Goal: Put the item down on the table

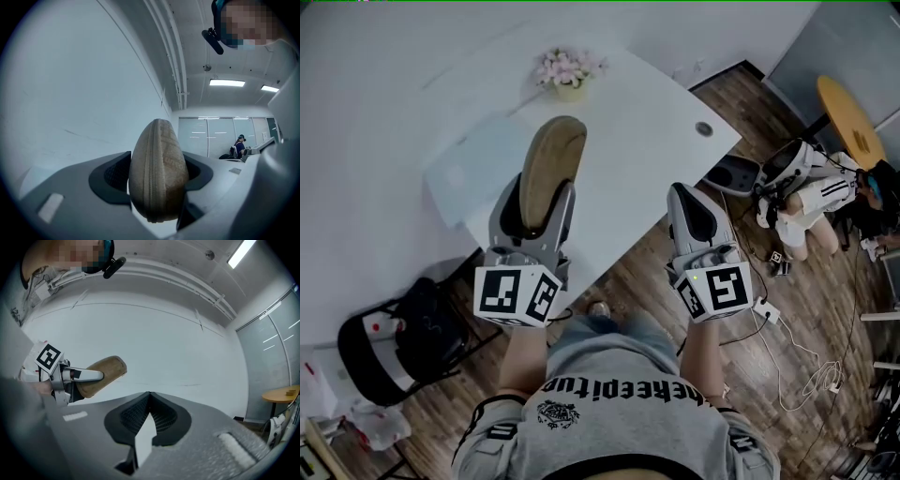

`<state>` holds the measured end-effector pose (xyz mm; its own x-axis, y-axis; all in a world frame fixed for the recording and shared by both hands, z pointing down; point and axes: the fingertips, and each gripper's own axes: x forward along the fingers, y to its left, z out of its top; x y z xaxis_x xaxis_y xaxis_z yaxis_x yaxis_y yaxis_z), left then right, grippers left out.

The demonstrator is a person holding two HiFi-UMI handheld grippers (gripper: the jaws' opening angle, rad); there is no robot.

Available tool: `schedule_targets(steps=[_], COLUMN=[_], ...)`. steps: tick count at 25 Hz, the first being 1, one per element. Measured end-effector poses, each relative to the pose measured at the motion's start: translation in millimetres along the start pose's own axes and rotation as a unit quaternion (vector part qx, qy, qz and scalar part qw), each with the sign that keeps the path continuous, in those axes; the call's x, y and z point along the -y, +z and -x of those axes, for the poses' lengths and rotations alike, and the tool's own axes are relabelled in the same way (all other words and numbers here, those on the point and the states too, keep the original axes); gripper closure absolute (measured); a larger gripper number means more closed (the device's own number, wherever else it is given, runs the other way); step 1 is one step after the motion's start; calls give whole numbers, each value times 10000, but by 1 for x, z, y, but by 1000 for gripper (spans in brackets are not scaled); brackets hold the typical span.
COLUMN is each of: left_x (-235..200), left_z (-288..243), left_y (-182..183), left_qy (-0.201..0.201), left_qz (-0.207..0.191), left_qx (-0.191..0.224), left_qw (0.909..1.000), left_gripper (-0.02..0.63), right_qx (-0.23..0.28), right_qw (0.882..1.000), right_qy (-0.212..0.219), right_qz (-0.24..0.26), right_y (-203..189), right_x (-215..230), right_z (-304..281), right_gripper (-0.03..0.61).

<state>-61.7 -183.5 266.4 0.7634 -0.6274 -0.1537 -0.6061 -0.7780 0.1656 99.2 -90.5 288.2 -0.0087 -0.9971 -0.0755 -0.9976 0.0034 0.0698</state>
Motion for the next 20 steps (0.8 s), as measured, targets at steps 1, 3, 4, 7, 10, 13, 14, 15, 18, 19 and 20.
schedule_targets(steps=[1,3,4,7,10,13,14,15,18,19,20], left_x=[-1,-1,-2,-3,-2,0,0,0,0,-1,-1], left_z=[-1,-4,-6,-12,-18,-27,-30,-34,-44,-48,-53], left_y=[-1,-2,-2,-7,-11,-12,-12,-12,-14,-15,-16], left_qy=[-16,-43,-54,-72,-35,14,37,66,150,177,207], left_qz=[19,22,19,37,58,47,47,38,8,14,17], left_qx=[13,-16,-40,-49,-40,-61,-58,-69,-99,-103,-115], left_qw=[10000,10000,10000,10000,10000,10000,10000,9999,9998,9998,9997], left_gripper=[314,314,315,314,315,316,316,314,315,315,316], right_qx=[-15,-15,-14,-65,-84,-64,-65,-68,-72,-80,-87], right_qw=[10000,10000,10000,10000,9999,10000,10000,10000,9999,9998,9998], right_qy=[-12,-30,-41,-75,-75,-35,-12,19,120,151,182], right_qz=[20,32,25,-9,-50,-43,-35,-34,-71,-70,-67], right_y=[1,1,1,-5,-8,-7,-7,-7,-10,-11,-11], right_x=[0,0,1,6,14,23,26,30,39,42,46], right_z=[-1,-2,-3,-4,-7,-13,-16,-20,-31,-35,-39], right_gripper=[578,578,578,578,578,578,578,578,578,578,578])
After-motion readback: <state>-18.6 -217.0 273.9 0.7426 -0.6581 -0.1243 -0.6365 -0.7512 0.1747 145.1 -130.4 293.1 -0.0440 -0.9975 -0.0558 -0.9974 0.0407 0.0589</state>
